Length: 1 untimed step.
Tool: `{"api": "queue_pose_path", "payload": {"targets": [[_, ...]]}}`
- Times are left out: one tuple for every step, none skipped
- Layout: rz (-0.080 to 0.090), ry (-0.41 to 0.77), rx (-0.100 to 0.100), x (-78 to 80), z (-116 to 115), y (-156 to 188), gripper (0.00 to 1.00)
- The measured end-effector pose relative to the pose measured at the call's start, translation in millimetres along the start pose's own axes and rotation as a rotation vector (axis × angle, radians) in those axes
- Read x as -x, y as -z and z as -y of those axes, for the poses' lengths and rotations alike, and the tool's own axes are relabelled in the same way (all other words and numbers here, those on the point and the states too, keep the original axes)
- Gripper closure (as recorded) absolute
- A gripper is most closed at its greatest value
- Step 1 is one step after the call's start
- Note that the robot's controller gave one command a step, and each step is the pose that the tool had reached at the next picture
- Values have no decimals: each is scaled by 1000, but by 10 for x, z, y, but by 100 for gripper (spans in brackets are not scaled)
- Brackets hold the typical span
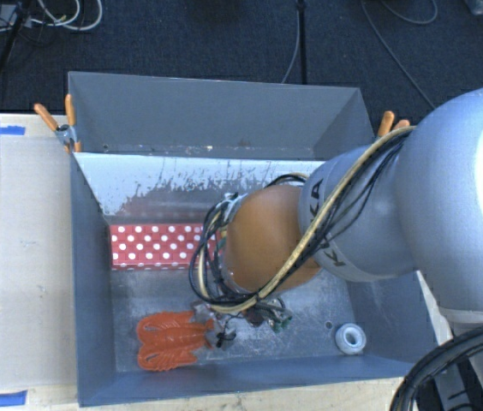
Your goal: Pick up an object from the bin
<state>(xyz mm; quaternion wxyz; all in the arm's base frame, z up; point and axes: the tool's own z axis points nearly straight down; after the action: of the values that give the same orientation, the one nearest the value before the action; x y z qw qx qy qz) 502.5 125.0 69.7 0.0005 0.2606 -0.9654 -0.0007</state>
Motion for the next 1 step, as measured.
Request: {"api": "queue_pose_path", "payload": {"targets": [[0, -23, 1, 111, -13, 1026, 100]]}}
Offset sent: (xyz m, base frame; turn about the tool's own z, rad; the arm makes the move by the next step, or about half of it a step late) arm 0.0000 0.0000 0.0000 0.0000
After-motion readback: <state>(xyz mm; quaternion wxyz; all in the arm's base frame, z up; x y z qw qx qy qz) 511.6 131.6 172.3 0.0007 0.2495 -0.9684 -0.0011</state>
